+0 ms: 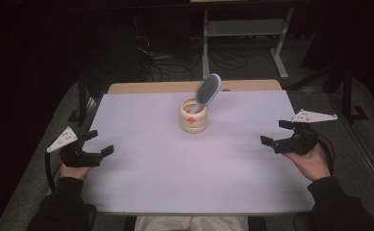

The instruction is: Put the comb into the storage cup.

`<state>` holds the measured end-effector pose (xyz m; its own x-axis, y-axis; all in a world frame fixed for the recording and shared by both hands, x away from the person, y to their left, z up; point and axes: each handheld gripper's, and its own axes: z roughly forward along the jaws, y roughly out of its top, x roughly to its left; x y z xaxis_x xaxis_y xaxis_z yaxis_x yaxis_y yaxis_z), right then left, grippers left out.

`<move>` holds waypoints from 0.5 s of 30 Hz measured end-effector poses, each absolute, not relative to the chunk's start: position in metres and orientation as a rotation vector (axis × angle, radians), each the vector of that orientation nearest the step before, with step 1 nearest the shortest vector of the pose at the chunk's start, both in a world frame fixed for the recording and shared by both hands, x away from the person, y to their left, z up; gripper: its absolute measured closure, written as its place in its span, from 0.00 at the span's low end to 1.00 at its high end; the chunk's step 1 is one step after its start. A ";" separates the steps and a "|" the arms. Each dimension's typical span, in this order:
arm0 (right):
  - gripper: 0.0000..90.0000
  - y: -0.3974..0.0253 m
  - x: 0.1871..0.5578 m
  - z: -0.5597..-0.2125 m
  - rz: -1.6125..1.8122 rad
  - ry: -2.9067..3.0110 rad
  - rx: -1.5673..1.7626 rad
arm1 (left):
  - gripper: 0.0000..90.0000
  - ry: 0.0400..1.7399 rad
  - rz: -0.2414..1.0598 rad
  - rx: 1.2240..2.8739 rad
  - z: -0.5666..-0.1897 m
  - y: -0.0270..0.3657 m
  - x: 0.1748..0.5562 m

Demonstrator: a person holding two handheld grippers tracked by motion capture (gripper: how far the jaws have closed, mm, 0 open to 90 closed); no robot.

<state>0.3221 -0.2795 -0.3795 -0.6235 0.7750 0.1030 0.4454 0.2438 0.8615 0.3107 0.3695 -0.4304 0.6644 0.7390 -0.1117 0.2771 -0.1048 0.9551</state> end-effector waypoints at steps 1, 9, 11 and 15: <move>0.00 -0.280 0.321 -0.380 1.328 2.180 1.125 | 0.00 0.836 0.479 1.680 -0.430 0.369 0.311; 0.00 -0.285 0.312 -0.391 1.312 2.191 1.132 | 0.00 0.836 0.482 1.678 -0.430 0.370 0.310; 0.00 -0.286 0.309 -0.395 1.308 2.196 1.133 | 0.00 0.837 0.481 1.678 -0.430 0.370 0.310; 0.00 -0.287 0.302 -0.402 1.298 2.206 1.126 | 0.00 0.836 0.484 1.676 -0.430 0.370 0.310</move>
